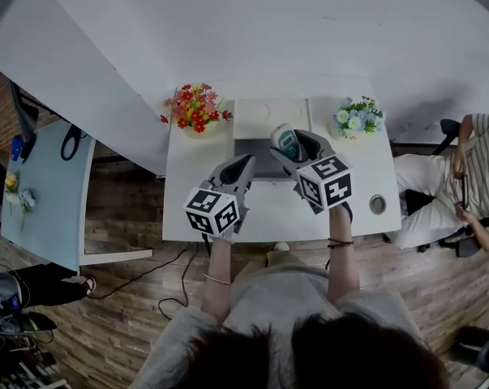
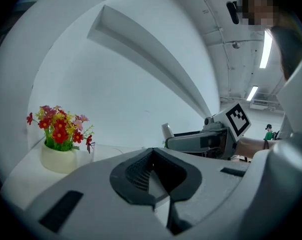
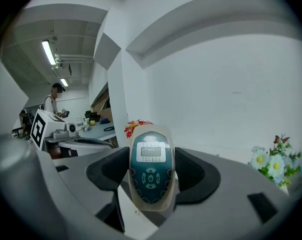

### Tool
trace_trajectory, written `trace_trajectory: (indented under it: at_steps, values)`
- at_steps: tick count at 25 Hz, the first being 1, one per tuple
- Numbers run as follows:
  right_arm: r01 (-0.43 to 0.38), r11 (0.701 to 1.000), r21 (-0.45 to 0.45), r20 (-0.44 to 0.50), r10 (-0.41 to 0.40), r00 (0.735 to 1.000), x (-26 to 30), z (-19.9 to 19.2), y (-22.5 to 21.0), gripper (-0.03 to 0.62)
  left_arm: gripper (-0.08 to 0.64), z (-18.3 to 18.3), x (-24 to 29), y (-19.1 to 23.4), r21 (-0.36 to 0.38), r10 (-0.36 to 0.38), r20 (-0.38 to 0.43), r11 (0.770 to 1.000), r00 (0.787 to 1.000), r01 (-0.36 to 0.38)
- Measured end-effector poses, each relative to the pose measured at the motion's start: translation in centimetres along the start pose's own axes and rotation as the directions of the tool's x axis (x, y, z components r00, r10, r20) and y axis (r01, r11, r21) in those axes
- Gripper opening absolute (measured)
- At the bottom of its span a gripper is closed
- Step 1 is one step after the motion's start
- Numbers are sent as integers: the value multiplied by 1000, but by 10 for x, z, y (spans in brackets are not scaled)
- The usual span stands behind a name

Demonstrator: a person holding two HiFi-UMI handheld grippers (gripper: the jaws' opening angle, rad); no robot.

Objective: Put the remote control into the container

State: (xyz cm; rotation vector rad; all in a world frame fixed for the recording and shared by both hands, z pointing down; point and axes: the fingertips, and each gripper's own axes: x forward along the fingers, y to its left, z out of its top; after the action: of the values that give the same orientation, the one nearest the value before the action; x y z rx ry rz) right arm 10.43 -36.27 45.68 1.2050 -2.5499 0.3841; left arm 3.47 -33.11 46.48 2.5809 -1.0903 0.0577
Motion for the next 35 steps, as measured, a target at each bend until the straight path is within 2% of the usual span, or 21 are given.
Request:
trace_trajectory:
  at_steps: [7,17,22,35]
  values:
    - [-42,999,-27,-123,38,992,27,-30,-5,279,3,-17,8,13,-44,28,-48,999,998,-30]
    - [-93,993,-66,-298,69,952,60,-69,-5,279,3,-44,21,28,-110,12,-130,994,991,-26]
    - [-118,989,-91,-382,75,921,71,-88,-11,279,3,-59,25,34,-156,-4,-157,987,988,-21]
    - [-202,971,-125,-555,101,826,101,-125,-4,279,3,-67,23,53,-181,-2,-194,983,981,-34]
